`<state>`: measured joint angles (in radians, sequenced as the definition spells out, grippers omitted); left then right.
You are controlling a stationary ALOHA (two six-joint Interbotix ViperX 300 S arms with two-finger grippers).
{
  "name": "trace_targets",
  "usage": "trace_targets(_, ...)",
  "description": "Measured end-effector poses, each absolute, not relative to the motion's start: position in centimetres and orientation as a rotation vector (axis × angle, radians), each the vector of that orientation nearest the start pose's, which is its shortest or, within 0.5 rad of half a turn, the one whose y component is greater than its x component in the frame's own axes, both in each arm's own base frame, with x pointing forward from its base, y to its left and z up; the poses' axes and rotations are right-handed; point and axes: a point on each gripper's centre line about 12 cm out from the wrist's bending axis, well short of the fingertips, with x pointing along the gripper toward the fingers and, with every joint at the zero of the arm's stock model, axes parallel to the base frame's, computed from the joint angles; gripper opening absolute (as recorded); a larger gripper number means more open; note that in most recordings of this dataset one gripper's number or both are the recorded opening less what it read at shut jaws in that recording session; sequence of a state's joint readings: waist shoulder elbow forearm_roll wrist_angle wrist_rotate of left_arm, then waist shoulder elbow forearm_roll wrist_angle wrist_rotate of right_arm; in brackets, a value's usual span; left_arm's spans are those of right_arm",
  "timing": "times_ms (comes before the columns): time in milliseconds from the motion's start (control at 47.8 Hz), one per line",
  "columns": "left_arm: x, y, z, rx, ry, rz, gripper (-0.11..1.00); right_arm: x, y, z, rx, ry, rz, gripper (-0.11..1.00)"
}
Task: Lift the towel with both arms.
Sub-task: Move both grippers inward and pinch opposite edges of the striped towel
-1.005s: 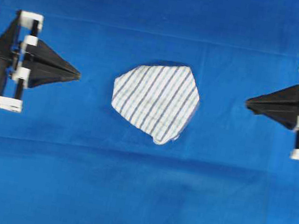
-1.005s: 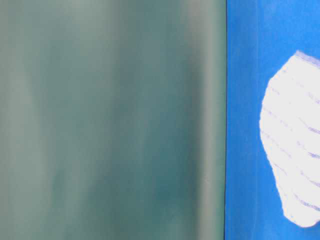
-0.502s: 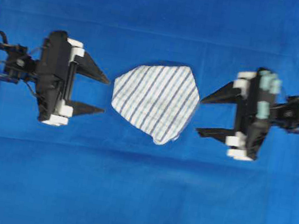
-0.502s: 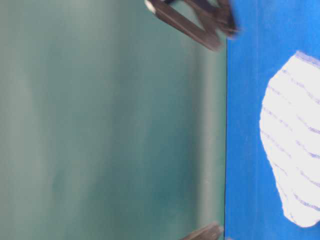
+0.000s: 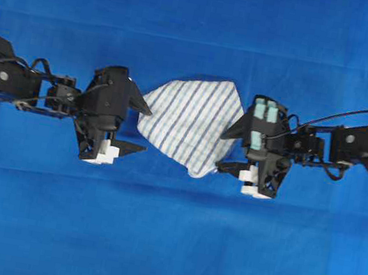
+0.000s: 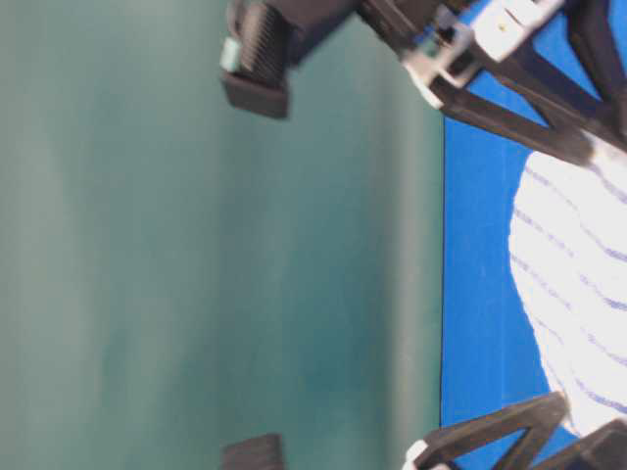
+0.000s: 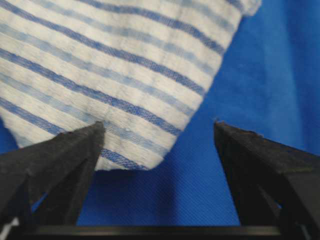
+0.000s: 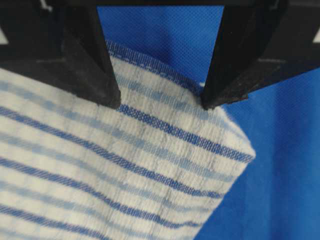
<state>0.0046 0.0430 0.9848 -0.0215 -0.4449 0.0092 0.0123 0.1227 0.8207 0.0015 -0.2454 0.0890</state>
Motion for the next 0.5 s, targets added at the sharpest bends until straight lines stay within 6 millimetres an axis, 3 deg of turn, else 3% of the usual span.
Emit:
trace_targets(167, 33.1, 0.4, 8.9, -0.008, 0.612, 0.019, 0.88, 37.0, 0.5, 8.5, 0.083, 0.729, -0.022, 0.67)
trace_targets(251, 33.3, 0.4, 8.7, -0.008, 0.618, 0.019, 0.77, 37.3, 0.5, 8.4, 0.086, 0.735, -0.022, 0.66)
trace_targets(314, 33.4, 0.4, 8.7, -0.005, 0.618, 0.018, 0.63, 37.3, 0.5, 8.4, 0.084, 0.741, -0.022, 0.63)
trace_targets(398, 33.4, 0.5, 8.7, -0.011, 0.627, 0.024, 0.39, 37.3, 0.5, 8.4, 0.084, 0.744, -0.023, 0.47)
trace_targets(502, 33.4, 0.8, 8.5, -0.02, 0.647, 0.034, 0.11, 37.3, 0.5, 8.4, 0.084, 0.745, -0.023, 0.16)
